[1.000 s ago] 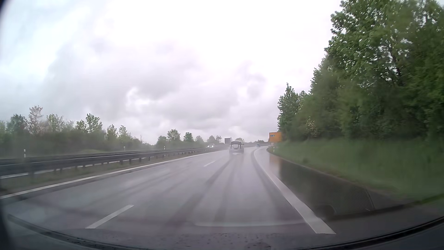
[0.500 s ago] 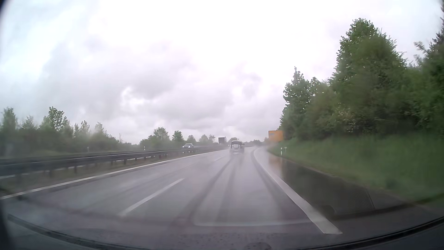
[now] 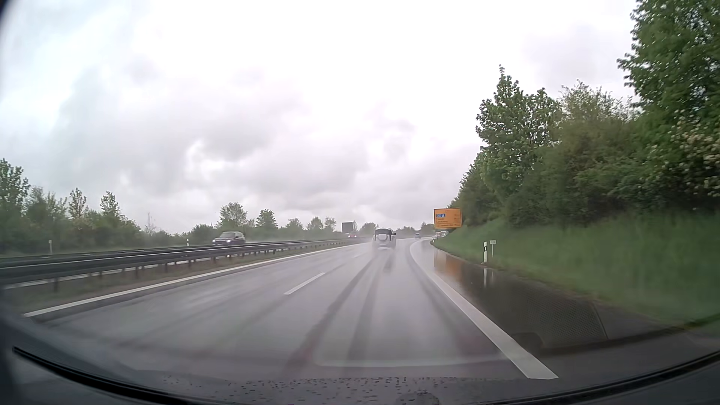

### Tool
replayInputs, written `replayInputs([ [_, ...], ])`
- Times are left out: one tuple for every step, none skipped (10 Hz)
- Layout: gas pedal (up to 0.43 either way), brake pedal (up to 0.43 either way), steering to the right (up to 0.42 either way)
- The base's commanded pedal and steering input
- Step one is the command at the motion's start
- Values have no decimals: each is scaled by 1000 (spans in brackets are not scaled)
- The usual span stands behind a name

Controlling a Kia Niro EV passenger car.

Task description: Follow the waypoints while adhering to traffic rules and regulations

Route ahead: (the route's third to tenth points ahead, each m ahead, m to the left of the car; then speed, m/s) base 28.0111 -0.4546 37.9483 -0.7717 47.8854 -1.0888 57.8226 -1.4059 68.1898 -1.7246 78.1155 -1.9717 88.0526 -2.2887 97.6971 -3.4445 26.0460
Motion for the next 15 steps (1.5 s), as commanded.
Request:
replayInputs([
  [319,0,10],
  [319,0,10],
  [319,0,10],
  [319,0,10],
  [319,0,9],
  [311,0,9],
  [311,0,9],
  [311,0,9],
  [311,0,9],
  [311,0,9],
  [311,0,9],
  [311,0,9],
  [311,0,9],
  [311,0,9],
  [311,0,9],
])
